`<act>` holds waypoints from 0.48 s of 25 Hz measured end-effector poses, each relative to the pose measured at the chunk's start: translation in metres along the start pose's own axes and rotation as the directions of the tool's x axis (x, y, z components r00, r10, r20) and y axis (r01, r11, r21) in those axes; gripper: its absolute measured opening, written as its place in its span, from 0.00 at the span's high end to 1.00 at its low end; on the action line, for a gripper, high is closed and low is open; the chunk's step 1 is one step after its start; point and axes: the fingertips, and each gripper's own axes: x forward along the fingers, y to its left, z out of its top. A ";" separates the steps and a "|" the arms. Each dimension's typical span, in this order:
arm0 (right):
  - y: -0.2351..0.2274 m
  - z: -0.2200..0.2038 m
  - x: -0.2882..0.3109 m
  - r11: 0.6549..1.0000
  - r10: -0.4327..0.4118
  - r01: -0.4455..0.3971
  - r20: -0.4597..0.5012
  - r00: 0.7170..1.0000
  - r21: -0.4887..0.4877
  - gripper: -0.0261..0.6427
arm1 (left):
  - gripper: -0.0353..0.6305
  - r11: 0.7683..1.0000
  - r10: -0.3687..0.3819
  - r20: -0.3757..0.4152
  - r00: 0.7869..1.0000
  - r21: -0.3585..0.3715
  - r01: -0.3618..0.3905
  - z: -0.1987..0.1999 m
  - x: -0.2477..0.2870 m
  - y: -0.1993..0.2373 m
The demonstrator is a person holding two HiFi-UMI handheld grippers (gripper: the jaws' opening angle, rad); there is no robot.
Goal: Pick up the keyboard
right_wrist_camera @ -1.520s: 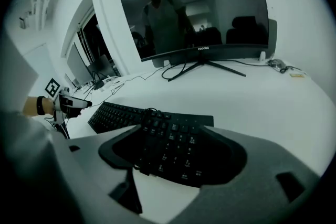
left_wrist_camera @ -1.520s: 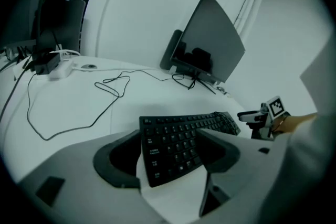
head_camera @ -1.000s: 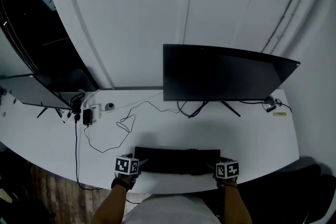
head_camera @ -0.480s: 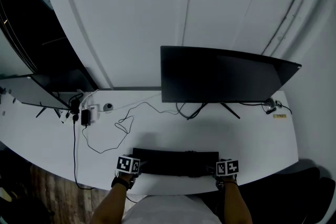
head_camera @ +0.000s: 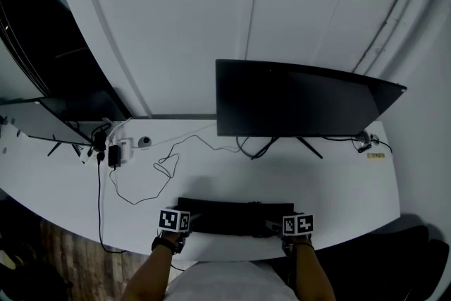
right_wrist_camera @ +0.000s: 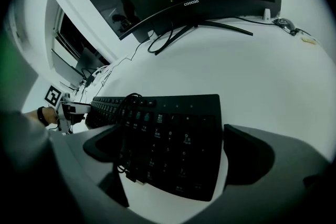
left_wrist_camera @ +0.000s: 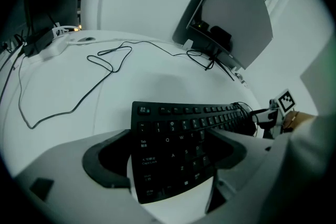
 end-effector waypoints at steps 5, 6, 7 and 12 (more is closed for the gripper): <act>-0.001 -0.001 0.005 0.994 -0.102 0.101 -0.024 0.995 -0.037 0.09 | 0.34 0.998 0.057 0.011 0.998 0.023 -0.057 0.000 0.001 0.001; -0.001 -0.001 0.006 0.993 -0.115 0.113 -0.027 0.993 -0.044 0.09 | 0.34 0.998 0.062 0.013 0.998 0.024 -0.062 0.000 0.001 0.001; -0.001 -0.001 0.006 0.992 -0.121 0.119 -0.028 0.992 -0.046 0.09 | 0.34 0.998 0.065 0.015 0.998 0.024 -0.065 0.000 0.002 0.001; -0.001 0.000 0.007 0.992 -0.123 0.122 -0.023 0.992 -0.042 0.09 | 0.33 0.997 0.074 0.031 0.997 0.026 -0.075 0.001 0.002 0.002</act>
